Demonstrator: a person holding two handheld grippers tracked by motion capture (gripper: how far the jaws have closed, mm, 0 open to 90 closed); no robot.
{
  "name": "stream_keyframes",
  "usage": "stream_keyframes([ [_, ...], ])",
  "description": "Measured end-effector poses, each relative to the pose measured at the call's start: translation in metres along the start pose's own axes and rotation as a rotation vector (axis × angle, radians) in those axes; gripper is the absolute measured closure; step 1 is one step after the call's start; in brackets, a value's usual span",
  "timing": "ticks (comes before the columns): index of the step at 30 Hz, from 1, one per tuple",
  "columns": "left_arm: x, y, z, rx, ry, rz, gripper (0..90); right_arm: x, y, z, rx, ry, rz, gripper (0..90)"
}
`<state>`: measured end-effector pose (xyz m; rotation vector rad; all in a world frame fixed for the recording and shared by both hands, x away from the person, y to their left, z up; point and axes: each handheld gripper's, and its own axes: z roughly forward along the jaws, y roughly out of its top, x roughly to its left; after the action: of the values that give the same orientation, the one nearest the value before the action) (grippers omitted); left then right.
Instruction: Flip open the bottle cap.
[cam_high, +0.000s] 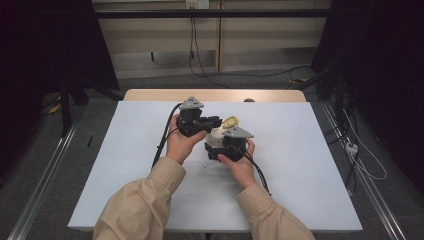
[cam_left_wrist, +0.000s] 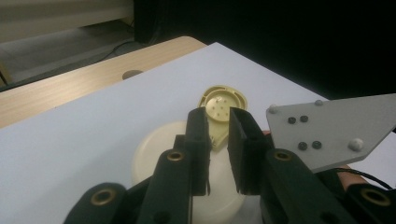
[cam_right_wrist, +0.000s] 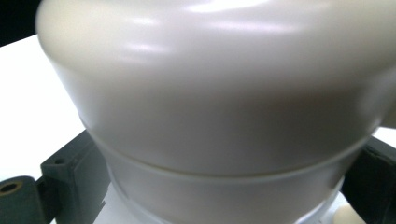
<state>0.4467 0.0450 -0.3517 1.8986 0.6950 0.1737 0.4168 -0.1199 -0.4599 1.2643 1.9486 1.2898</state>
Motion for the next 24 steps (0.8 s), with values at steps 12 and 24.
stream_keyframes([
  [12, 0.004, -0.006, -0.007, -0.011, 0.014, -0.042, 52.9, 0.001, 0.001, -0.005, 0.024, -0.010, 0.001, 3.8],
  [24, 0.003, -0.013, -0.016, -0.016, 0.040, -0.042, 29.3, 0.001, 0.003, -0.015, 0.041, 0.004, 0.014, 4.2],
])
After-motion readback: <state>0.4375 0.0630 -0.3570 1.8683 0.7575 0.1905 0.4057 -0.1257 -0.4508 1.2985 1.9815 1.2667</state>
